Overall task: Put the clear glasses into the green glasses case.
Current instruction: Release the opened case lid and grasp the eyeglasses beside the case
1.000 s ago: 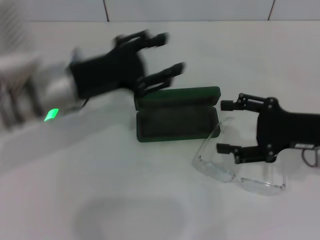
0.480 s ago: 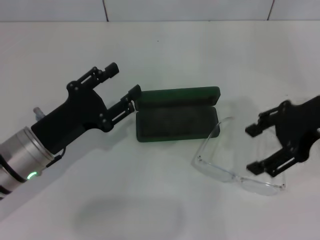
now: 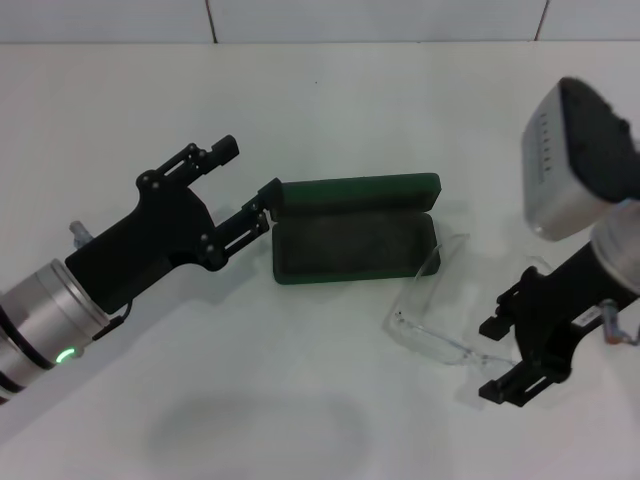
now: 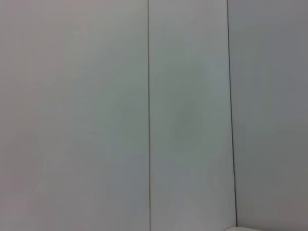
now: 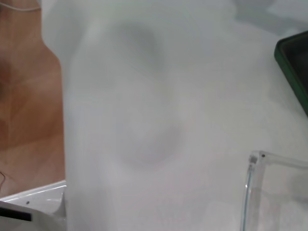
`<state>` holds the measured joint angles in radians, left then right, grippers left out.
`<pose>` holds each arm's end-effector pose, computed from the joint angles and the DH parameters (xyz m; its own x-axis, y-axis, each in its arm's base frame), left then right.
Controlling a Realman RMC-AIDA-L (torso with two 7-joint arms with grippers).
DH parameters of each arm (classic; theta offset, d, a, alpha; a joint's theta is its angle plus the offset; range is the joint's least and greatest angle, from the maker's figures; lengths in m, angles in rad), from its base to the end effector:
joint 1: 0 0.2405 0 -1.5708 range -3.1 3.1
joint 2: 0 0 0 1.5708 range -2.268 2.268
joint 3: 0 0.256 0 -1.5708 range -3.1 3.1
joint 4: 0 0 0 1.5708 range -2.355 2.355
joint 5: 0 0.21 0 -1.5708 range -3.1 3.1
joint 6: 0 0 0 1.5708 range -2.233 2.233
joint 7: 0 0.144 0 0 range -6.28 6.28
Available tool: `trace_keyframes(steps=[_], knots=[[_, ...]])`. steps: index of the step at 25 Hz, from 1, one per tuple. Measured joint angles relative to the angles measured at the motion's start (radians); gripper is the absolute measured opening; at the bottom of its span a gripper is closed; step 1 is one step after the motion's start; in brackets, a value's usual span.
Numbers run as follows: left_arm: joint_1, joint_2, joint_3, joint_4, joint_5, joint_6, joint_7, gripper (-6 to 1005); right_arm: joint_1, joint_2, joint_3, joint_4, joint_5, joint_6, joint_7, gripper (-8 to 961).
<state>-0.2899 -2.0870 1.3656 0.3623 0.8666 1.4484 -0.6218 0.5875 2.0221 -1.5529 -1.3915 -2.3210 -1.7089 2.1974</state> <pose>-0.2759 0.2763 -0.0378 0.6564 -0.0665 0.7515 0.4478 -0.7673 -0.4590 0.1569 0.3107 -0.0188 0.9120 -0.2075 0.3538 -0.2150 -0.9764 -0.0184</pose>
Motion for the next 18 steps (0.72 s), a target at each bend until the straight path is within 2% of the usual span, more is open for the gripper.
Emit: trace_keyframes(steps=[5,15,18], knots=[[-0.001,0.001,0.003,-0.002,0.005,0.000,0.001,680,0.005,0.002,-0.096,0.026,-0.004,0.080,0.026,749],[0.009,0.002,-0.001,-0.006,0.005,-0.001,0.003,680,0.040,0.004,-0.207,0.071,-0.054,0.176,0.091,671],[0.011,0.003,-0.001,-0.010,0.005,-0.001,0.006,679,0.050,0.005,-0.228,0.081,-0.075,0.192,0.112,603]])
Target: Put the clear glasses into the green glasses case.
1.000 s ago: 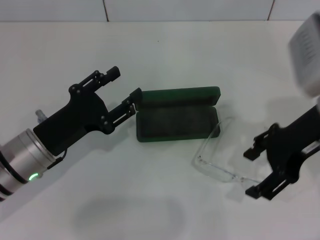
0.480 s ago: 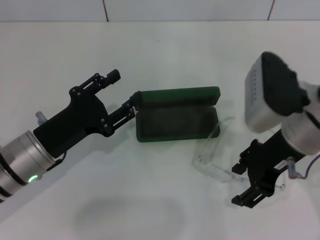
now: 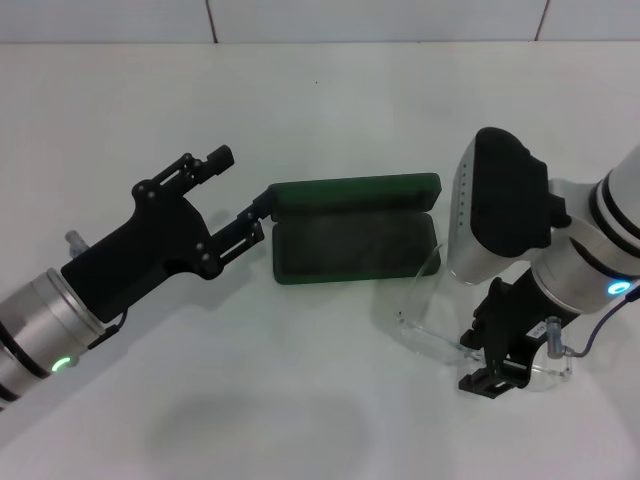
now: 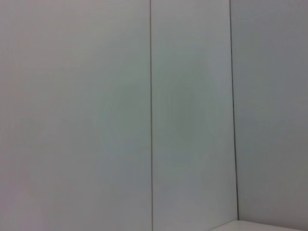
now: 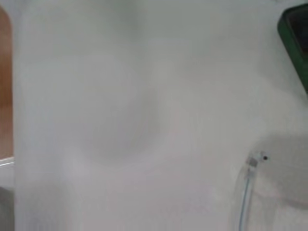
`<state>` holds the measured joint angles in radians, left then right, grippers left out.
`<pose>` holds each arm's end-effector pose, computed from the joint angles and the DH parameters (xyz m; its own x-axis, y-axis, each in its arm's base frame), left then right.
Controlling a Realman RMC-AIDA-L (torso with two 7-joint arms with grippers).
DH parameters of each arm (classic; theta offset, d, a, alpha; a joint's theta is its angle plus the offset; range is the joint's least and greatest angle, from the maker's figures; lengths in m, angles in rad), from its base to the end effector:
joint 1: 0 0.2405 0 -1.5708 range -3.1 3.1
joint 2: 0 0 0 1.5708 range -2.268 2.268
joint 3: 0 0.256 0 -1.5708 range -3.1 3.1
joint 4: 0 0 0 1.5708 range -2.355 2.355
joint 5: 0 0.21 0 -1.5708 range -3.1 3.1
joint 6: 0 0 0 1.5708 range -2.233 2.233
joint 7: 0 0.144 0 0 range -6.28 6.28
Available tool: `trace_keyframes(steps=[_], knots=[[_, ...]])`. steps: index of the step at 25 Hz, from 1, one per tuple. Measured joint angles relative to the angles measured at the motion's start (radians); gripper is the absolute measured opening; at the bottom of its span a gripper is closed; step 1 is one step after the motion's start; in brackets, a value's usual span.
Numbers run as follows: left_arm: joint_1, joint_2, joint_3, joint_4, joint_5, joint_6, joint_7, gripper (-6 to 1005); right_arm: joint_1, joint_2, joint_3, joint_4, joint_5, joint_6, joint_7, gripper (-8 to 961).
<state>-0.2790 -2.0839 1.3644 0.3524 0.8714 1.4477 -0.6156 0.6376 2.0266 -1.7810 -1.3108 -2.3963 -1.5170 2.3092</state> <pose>-0.2816 0.2719 -0.0383 0.6642 -0.0540 0.7456 0.4555 -0.7616 -0.4609 0.1569 0.3140 -0.0617 0.8738 -0.1738 0.4542 -0.1545 -0.9848 -0.0796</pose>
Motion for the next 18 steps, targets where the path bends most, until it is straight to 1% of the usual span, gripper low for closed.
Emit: trace_keyframes(steps=[2,7,18], knots=[[-0.003,0.000,-0.001,-0.005,0.000,0.000,0.003,679,0.001,0.000,-0.002,0.002,-0.004,0.001,0.001,557],[-0.005,0.000,-0.001,-0.006,0.000,0.000,0.004,679,0.006,0.000,-0.004,0.003,-0.005,0.013,-0.001,352],[-0.007,-0.002,-0.002,-0.006,-0.003,-0.001,0.004,678,0.012,-0.004,-0.028,0.000,-0.021,0.006,-0.008,262]])
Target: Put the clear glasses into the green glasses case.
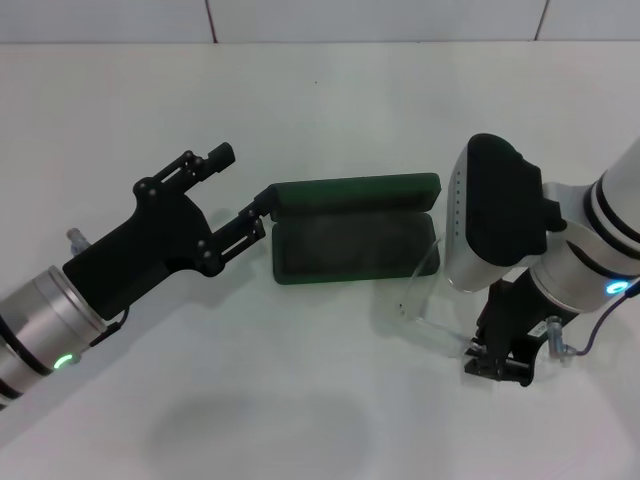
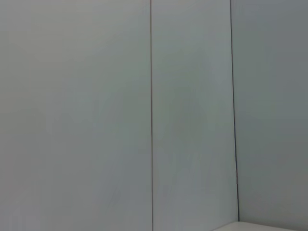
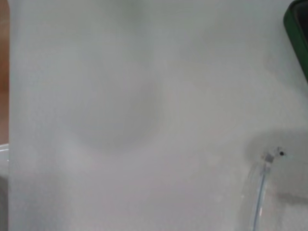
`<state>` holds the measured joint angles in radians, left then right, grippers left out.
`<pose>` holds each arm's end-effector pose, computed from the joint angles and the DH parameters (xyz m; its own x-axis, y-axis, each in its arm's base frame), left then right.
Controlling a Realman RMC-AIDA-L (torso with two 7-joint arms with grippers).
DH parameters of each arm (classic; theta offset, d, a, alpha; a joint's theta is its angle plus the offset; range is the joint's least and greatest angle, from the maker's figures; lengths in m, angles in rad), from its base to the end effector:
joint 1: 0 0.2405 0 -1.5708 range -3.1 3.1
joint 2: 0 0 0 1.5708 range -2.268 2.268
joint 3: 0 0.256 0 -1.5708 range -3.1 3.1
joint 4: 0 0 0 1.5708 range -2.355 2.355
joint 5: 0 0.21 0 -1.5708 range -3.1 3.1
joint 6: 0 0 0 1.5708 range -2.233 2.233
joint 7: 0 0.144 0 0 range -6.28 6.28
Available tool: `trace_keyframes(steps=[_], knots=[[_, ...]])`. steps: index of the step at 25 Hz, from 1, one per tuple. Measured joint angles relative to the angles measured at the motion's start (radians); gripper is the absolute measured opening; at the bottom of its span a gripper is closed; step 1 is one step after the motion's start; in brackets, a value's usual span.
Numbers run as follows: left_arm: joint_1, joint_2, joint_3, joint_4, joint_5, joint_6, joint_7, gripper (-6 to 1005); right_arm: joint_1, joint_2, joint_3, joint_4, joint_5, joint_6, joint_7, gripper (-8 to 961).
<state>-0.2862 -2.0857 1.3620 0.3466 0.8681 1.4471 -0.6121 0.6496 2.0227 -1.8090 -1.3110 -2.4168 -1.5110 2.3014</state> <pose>-0.2804 0.2735 -0.0388 0.6627 -0.0568 0.7467 0.4556 -0.7607 -0.4623 0.1565 0.3147 -0.0635 0.8649 -0.1354 0.4833 -0.1125 -0.9907 -0.0763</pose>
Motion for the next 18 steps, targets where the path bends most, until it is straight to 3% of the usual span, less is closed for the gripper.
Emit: trace_keyframes(steps=[4,8,13,17,18], knots=[[0.001,-0.001,0.000,-0.001,-0.002,-0.001,0.000,677,0.000,-0.004,0.040,-0.018,0.004,-0.004,-0.020,210],[0.003,-0.001,0.000,-0.002,-0.004,-0.001,-0.001,677,-0.029,-0.003,0.182,-0.055,0.065,-0.041,-0.120,124],[0.009,-0.006,0.003,-0.005,-0.004,0.045,-0.023,676,-0.094,-0.003,0.355,-0.072,0.182,-0.071,-0.287,123],[0.006,-0.005,0.006,-0.005,0.000,0.127,-0.095,676,-0.148,0.000,0.406,-0.029,0.279,-0.043,-0.469,123],[0.003,-0.002,0.005,-0.003,0.001,0.147,-0.126,676,-0.203,0.000,0.416,0.054,0.419,0.014,-0.726,123]])
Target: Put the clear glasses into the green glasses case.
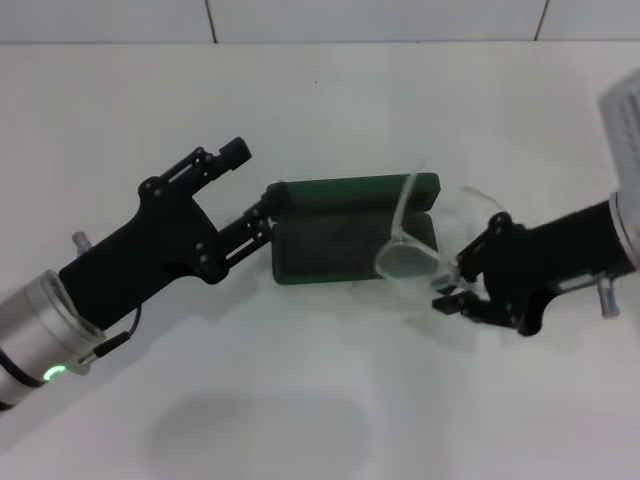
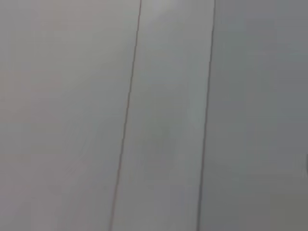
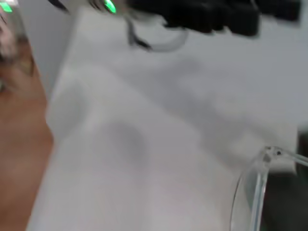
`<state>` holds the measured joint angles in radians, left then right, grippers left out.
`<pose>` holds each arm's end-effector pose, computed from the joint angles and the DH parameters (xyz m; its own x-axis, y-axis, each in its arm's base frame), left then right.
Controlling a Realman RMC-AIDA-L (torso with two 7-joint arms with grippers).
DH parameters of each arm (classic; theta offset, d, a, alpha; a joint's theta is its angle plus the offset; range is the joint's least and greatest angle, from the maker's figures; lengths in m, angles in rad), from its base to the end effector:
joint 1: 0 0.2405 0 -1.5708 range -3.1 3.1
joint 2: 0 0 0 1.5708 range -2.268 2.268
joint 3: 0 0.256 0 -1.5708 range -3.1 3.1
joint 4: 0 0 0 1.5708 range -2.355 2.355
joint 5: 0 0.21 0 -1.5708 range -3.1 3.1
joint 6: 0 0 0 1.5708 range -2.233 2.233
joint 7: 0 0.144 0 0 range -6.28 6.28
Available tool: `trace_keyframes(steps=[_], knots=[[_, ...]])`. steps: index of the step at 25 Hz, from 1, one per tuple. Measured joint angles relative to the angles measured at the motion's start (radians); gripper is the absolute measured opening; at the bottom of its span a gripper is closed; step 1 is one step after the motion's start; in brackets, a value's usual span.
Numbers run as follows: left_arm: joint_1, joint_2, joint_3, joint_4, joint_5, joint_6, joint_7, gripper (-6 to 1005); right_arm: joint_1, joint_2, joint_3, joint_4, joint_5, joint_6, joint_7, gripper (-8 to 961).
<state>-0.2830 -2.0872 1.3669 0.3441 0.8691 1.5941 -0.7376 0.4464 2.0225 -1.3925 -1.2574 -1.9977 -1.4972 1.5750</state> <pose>-0.2649 0.2605 -0.0324 0.5298 -0.0205 0.8479 0.4727 -0.8229 -0.3153 0.1802 0.3209 -0.0108 0.9948 0.0842 -0.0565 0.0789 -0.9928 -0.0903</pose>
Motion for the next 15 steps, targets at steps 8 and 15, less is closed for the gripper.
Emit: trace_keyframes(steps=[8,15], knots=[[-0.079,0.054,0.001,0.052,0.115,0.172,-0.220,670,-0.044,-0.003,0.003,0.257,0.304,0.039,-0.580,124],[-0.198,0.059,0.000,0.043,0.231,0.192,-0.345,666,-0.033,-0.002,0.003,0.375,0.400,-0.046,-0.859,124]])
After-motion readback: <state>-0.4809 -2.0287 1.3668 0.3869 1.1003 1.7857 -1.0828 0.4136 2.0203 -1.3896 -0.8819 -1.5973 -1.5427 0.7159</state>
